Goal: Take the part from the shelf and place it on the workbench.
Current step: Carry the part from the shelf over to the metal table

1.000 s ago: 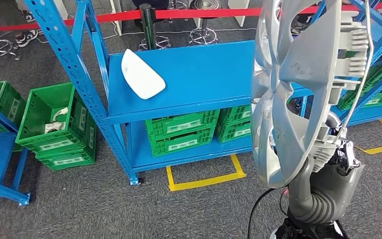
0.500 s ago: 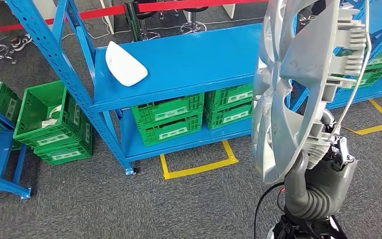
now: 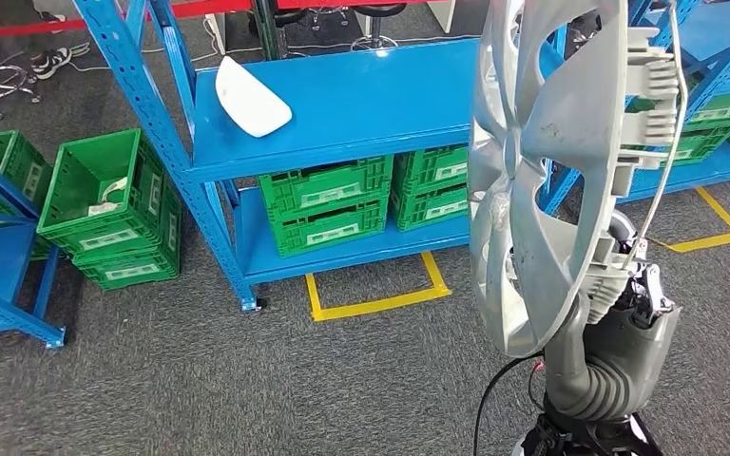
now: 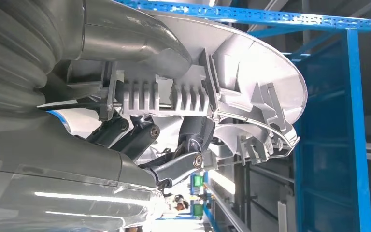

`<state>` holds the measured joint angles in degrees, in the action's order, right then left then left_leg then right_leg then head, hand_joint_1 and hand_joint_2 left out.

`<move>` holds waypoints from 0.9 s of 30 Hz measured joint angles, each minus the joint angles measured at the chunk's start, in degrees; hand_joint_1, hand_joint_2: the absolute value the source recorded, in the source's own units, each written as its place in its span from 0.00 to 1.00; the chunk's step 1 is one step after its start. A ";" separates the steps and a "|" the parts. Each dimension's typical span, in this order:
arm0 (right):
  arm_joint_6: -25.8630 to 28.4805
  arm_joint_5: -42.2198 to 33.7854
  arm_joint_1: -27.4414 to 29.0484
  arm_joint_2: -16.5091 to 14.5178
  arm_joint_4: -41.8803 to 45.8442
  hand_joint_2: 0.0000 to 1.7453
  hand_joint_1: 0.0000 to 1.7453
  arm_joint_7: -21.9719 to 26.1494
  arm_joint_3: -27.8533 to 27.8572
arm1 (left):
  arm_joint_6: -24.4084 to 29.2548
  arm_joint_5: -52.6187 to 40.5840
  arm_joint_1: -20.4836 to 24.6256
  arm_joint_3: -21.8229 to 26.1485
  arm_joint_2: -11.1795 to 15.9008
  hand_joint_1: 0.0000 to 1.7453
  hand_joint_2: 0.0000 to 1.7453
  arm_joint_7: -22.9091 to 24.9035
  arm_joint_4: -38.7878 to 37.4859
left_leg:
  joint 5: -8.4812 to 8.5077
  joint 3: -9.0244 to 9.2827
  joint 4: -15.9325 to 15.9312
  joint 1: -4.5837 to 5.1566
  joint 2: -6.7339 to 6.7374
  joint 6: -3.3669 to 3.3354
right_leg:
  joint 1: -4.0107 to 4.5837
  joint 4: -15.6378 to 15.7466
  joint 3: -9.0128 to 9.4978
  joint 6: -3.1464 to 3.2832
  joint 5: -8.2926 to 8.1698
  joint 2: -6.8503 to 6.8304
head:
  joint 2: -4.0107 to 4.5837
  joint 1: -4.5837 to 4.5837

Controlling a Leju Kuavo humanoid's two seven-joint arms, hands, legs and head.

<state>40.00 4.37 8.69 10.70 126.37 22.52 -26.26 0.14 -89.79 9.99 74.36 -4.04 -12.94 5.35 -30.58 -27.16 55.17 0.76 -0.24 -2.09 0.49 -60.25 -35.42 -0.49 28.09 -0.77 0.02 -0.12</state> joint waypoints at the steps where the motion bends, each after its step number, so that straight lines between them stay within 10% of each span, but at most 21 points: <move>1: 0.02 -0.45 0.48 0.13 -0.01 1.00 1.00 0.23 0.34 | 0.13 -0.05 -0.02 -0.01 -0.21 0.00 1.00 0.05 -0.03 | 1.23 -1.17 -0.89 -0.26 0.00 -0.10 | -0.49 -4.45 -1.18 -0.97 2.58 0.14 | 0.00 0.01; 3: 0.04 -1.09 1.21 0.41 -0.04 1.00 1.00 0.64 0.97 | 0.21 -0.06 -0.04 0.00 -0.48 0.00 1.00 0.09 -0.03 | 3.63 -4.33 -0.69 -0.95 0.15 0.12 | -1.51 -12.17 -1.71 -2.63 6.91 0.50 | 0.00 -0.12; 7: 0.03 -1.32 1.25 0.51 -0.03 1.00 1.00 0.73 1.17 | 0.25 -0.07 0.00 -0.01 -0.40 0.00 1.00 0.08 -0.01 | 4.91 -7.52 1.44 -1.55 0.35 1.66 | -2.85 1.83 8.57 -4.00 2.80 0.87 | 0.00 -0.65; 12: 0.04 -1.00 1.37 0.51 -0.04 1.00 1.00 0.77 1.30 | 0.26 -0.08 -0.14 -0.02 -0.40 0.00 1.00 0.09 -0.01 | 4.87 -9.57 2.98 -1.79 0.74 3.64 | -2.53 5.53 8.94 -0.94 3.50 1.09 | 0.00 -0.40; 17: 0.02 2.81 1.31 0.50 -0.32 1.00 1.00 -0.22 1.26 | 0.17 -0.13 -0.18 -0.01 -0.40 0.00 1.00 0.74 -0.08 | -4.91 -14.05 18.08 -1.75 0.35 3.74 | -1.26 5.36 6.60 0.96 1.53 -0.51 | 0.00 0.46; 19: 0.03 3.58 1.35 0.49 -0.62 1.00 1.00 -0.51 1.26 | 0.14 -0.13 -0.21 0.00 -0.31 0.00 1.00 0.99 -0.07 | -3.17 -11.53 16.59 -1.36 0.54 2.99 | -0.59 5.19 5.94 1.13 1.14 -1.38 | 0.00 0.47; 23: 0.04 3.85 1.42 0.45 -1.09 1.00 1.00 -0.51 1.26 | 0.09 -0.15 -0.03 -0.01 0.08 0.00 1.00 1.19 -0.06 | -0.19 -1.68 1.88 0.37 4.22 0.23 | 0.31 4.98 5.75 0.86 0.75 -3.48 | 0.00 0.36; 27: 0.04 3.78 1.44 0.44 -1.49 1.00 1.00 -0.49 1.29 | 0.08 -0.16 -0.05 -0.01 0.19 0.00 1.00 1.49 -0.06 | 0.75 -1.49 -0.35 0.35 2.79 -0.42 | 0.08 4.15 5.37 0.01 1.42 -4.29 | 0.00 0.38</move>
<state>40.04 8.14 10.13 11.14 124.89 22.03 -24.97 0.22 -89.96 9.94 74.35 -3.85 -11.46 5.29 -29.82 -28.65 54.81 1.10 2.55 -2.50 0.58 -56.10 -30.05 -0.48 29.50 -5.06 0.02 0.26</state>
